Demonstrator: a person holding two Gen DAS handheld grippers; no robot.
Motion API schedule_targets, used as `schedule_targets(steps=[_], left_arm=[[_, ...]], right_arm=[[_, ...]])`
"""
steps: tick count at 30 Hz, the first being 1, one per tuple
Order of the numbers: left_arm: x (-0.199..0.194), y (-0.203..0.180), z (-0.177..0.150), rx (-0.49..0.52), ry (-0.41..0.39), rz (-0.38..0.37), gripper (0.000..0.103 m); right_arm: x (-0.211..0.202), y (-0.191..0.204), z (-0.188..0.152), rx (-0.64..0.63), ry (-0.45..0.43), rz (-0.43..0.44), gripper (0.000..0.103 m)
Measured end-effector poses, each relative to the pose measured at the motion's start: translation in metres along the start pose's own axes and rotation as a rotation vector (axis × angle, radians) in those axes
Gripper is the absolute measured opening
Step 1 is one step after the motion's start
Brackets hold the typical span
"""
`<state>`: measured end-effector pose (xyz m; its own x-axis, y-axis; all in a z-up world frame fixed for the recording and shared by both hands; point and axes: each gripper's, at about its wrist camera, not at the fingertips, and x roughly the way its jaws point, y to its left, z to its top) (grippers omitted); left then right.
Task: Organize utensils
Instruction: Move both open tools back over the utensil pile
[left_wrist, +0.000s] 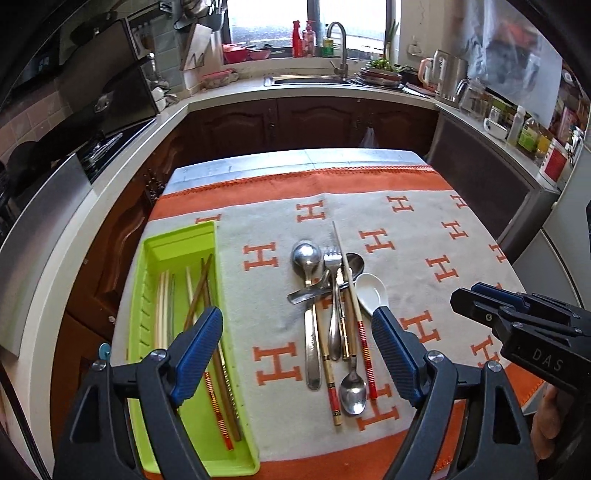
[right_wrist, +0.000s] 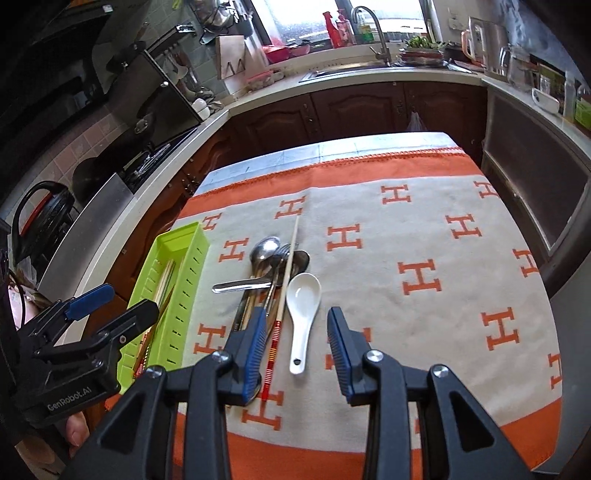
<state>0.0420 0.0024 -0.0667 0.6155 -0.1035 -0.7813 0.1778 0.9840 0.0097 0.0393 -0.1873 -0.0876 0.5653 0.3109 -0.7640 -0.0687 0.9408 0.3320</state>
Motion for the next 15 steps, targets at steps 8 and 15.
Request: schedule_targets(steps=[8, 15], left_arm=[[0.064, -0.018, -0.001, 0.011, 0.11, -0.113, 0.081], [0.091, -0.009, -0.012, -0.036, 0.159, -0.134, 0.077]], right_arm=[[0.036, -0.033, -0.007, 0.082, 0.093, 0.045, 0.034], [0.083, -0.031, -0.001, 0.048, 0.158, 0.054, 0.034]])
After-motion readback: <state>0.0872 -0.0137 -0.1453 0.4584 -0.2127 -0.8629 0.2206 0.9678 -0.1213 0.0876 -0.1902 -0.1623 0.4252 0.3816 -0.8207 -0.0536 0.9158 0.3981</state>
